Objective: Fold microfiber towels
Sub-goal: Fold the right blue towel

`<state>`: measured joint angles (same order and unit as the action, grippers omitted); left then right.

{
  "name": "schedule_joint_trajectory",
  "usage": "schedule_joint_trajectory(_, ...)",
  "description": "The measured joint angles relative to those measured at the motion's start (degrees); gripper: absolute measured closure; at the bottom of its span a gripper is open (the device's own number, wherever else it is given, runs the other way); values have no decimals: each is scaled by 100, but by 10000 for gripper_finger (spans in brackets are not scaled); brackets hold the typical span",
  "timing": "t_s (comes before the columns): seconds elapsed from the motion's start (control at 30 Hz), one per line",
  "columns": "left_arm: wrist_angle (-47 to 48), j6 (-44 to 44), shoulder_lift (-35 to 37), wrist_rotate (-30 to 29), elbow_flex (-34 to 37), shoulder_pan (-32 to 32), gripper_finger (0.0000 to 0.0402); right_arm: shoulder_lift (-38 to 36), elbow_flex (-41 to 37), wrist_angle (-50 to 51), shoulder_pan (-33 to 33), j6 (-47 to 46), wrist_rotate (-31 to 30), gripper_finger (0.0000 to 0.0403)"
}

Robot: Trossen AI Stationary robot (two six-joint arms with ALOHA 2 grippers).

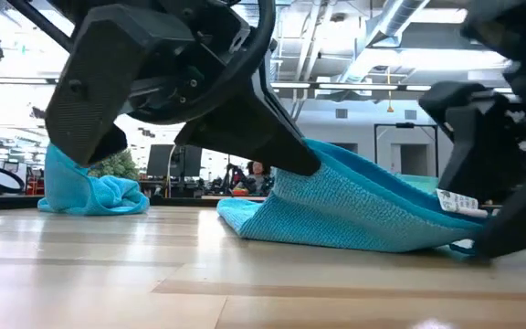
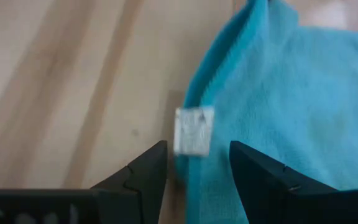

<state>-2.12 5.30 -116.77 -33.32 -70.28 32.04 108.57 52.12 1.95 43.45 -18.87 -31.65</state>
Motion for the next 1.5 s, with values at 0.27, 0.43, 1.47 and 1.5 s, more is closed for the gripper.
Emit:
schedule_joint_trajectory(0.27, 76, -257, 2, -2, -4, 24, 401, 34, 13, 345, 59, -511, -227, 237)
schedule_joint_trajectory(0.43, 101, -511, 4, -15, -4, 115, 401, 20, 35, 517, 69, -513, -249, 331)
schedule_joint_trajectory(1.47, 2928, -1290, 909, -1168, -190, -113, 401, -982, 1709, 3680, -1386, 1307, -134, 386)
schedule_joint_trajectory(1.5, 3048, -1248, 909, -1267, -190, -168, 401, -1057, 1708, 3679, -1513, 1435, -123, 386)
